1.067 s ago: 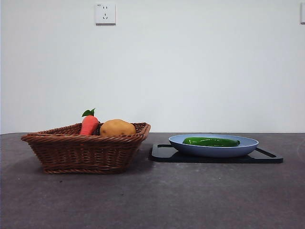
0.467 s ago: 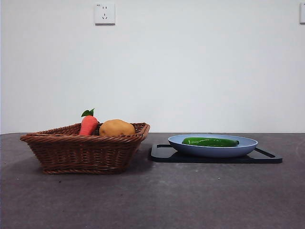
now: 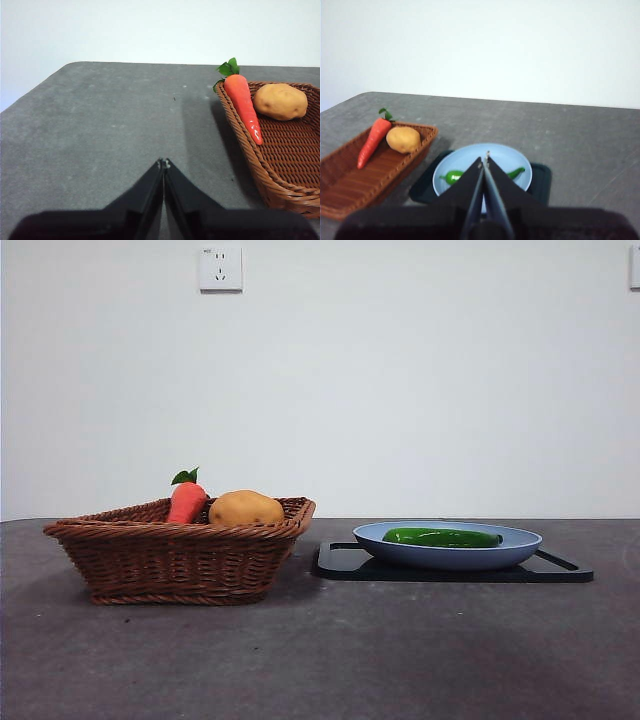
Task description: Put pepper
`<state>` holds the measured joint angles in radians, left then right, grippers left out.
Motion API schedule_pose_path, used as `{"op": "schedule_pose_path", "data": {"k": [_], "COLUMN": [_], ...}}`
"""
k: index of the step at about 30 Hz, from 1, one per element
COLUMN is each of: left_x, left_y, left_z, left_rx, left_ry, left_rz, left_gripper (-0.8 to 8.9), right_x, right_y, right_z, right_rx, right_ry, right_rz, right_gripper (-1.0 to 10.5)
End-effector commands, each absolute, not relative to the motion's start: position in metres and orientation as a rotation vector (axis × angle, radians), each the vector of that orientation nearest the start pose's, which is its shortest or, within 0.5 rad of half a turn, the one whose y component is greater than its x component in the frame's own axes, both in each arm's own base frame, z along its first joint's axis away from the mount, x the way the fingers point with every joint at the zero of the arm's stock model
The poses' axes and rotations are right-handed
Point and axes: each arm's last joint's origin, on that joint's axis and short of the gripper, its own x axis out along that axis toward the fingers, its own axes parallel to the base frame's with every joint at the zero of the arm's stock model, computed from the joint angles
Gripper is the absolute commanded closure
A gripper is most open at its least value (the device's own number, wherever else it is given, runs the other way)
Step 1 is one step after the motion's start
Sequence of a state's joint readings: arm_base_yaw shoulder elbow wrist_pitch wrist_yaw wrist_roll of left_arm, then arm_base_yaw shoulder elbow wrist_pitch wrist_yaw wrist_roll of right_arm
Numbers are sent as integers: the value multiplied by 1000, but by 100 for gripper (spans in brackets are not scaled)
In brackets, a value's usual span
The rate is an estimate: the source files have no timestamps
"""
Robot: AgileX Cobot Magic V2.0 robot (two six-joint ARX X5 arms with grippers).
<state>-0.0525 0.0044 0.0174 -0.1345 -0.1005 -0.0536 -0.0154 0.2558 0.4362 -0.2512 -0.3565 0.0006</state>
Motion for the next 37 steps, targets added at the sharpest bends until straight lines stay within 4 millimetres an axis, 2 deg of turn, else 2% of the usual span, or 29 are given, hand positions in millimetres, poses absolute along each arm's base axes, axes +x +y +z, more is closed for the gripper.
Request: {"op": "schedule_pose_path", "data": {"k": [1, 7, 13, 20, 26, 37], "left_x": [97, 97, 97, 97, 97, 97], "left_y": [-2, -2, -2, -2, -2, -2], "left_z": [153, 153, 153, 153, 153, 153], "left_rx": [-50, -50, -50, -50, -50, -50], "left_ry": [121, 121, 121, 121, 121, 121], "left_rz": [54, 54, 54, 54, 54, 54], "left_gripper": [805, 805, 805, 805, 805, 805], "right_x": [91, 91, 93, 94, 94, 95], "right_y": [8, 6, 6, 6, 6, 6], "right_z": [233, 183, 162, 151, 151, 151], "right_rx": [30, 89, 104, 112, 166, 163], "right_ry": [74, 116, 147, 180, 185, 192], "right_rz": [336, 253, 232, 229, 225, 224], "right_gripper": [936, 936, 936, 936, 936, 936]}}
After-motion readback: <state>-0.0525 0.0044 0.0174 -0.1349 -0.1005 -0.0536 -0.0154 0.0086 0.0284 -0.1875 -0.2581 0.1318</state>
